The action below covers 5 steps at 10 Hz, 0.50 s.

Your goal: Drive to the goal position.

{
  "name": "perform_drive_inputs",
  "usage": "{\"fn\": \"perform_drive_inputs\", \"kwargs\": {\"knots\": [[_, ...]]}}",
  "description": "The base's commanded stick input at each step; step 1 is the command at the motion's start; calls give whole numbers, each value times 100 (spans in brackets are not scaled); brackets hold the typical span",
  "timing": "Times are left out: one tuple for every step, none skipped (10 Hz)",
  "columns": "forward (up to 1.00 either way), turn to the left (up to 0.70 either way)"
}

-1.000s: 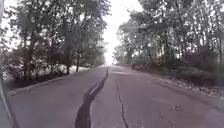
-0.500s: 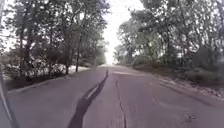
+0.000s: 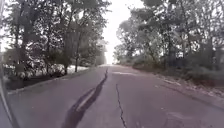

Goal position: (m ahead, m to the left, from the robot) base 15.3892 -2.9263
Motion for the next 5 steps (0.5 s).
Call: {"fn": "perform_drive_inputs", "kwargs": {"knots": [[70, 0], [70, 0], [70, 0], [70, 0], [70, 0]]}}
